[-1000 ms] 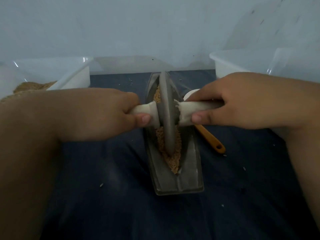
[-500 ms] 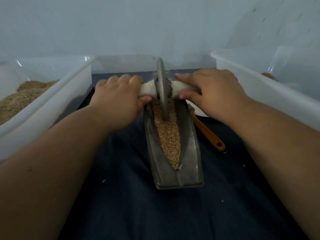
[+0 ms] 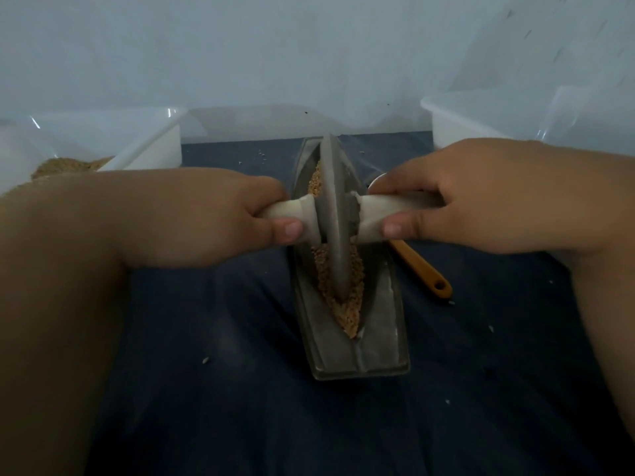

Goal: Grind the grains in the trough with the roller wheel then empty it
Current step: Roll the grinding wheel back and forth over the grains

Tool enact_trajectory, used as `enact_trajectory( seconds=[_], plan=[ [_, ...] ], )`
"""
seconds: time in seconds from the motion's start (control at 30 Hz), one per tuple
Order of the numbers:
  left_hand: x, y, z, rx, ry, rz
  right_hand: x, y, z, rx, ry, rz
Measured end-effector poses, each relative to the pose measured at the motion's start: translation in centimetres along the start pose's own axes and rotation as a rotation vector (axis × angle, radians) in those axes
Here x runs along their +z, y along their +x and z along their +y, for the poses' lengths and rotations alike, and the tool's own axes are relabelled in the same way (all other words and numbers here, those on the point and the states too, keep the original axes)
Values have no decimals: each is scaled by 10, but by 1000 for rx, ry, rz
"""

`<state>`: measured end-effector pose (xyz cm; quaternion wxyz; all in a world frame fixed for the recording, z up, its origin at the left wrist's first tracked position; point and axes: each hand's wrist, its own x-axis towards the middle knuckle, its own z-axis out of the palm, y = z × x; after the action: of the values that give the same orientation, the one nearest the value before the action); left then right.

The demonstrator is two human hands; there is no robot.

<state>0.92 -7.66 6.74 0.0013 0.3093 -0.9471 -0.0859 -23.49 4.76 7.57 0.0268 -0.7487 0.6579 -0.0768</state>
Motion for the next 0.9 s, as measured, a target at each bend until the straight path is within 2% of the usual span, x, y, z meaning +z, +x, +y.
enact_trajectory(
  seconds=[0.07,0.13,0.23,0.37,0.43,0.53,0.67,0.8,0.9],
  plan=[
    [7,6,-3,-11,59,84,11,8,5,4,14,52],
    [16,17,-6,-20,150,236,25,22,14,26,15,175],
    [30,36,-13,-63,258,443,45,43,21,30,-150,379],
    [38,45,-22,-92,231,490,51,51,20,13,-207,523],
    [38,42,-20,-91,230,472,49,48,18,44,-212,488],
    [28,34,-12,-50,239,406,38,37,12,106,-139,339],
    [6,11,-6,15,162,170,12,11,7,74,-38,72],
    [-2,1,-1,54,-23,2,-1,-2,0,15,-13,-16],
    [1,6,-2,45,0,54,6,6,4,38,7,6]
  ],
)
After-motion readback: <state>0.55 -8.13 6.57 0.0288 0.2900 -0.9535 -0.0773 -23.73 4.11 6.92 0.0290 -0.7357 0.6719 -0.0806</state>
